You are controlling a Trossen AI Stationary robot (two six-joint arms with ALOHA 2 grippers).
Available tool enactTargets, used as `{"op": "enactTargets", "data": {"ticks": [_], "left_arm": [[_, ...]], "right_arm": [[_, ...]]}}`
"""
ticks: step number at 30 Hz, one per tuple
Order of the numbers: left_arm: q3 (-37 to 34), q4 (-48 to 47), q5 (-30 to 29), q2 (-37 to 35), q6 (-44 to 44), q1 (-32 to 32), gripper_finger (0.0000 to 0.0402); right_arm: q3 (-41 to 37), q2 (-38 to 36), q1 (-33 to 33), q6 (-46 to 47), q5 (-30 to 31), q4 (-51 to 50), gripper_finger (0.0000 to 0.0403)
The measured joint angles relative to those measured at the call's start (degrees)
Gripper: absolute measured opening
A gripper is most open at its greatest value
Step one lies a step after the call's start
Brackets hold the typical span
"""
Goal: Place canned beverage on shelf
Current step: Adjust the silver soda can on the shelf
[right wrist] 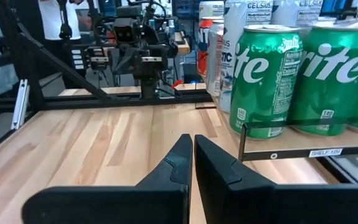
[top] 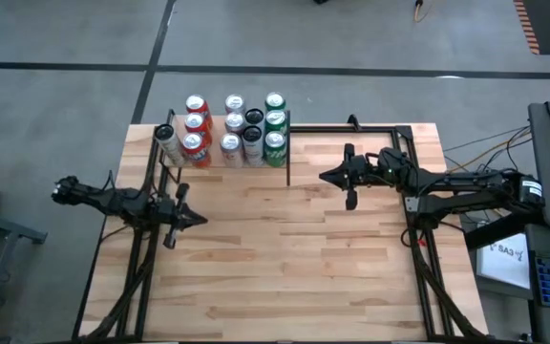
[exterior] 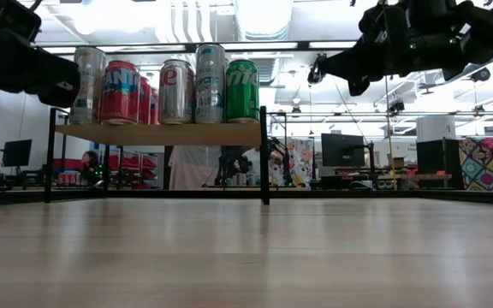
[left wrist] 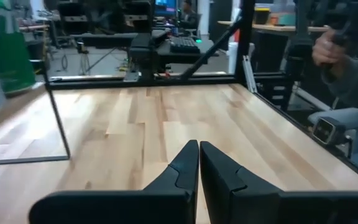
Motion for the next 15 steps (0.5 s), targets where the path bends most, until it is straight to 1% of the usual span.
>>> {"op": "enactTargets", "data": {"ticks": [1, 4, 7, 9, 13, 15], "left_arm": [[0.0, 0.3, -0.6, 0.0, 0.0, 0.0, 0.0000], [-0.2, 3.1, -5.3, 0.3, -0.3, 0.0, 0.0000], [-0.2, 8.2, -5.9, 1.4, 0.7, 0.0, 0.0000], [-0.2, 10.6, -6.3, 2.6, 1.8, 0.0, 0.0000], [0.9, 11.6, -11.9, 5.6, 1.3, 0.0, 0.0000], [2.6, 12.1, -14.2, 7.8, 0.8, 0.0, 0.0000]], "right_arm": [[0.0, 0.0, 0.0, 0.5, 0.1, 0.0, 0.0009], [0.5, 0.0, 0.0, 3.0, 1.5, -0.1, 0.0009], [2.2, 0.5, 0.6, 4.5, 2.4, 0.0, 0.0009], [3.7, 1.2, 1.6, 4.1, 2.2, -0.1, 0.0009], [6.7, 1.8, 3.1, 2.3, 1.7, -1.4, 0.0009], [8.7, 1.8, 3.6, 2.3, 3.8, -3.7, 0.0009]]}}
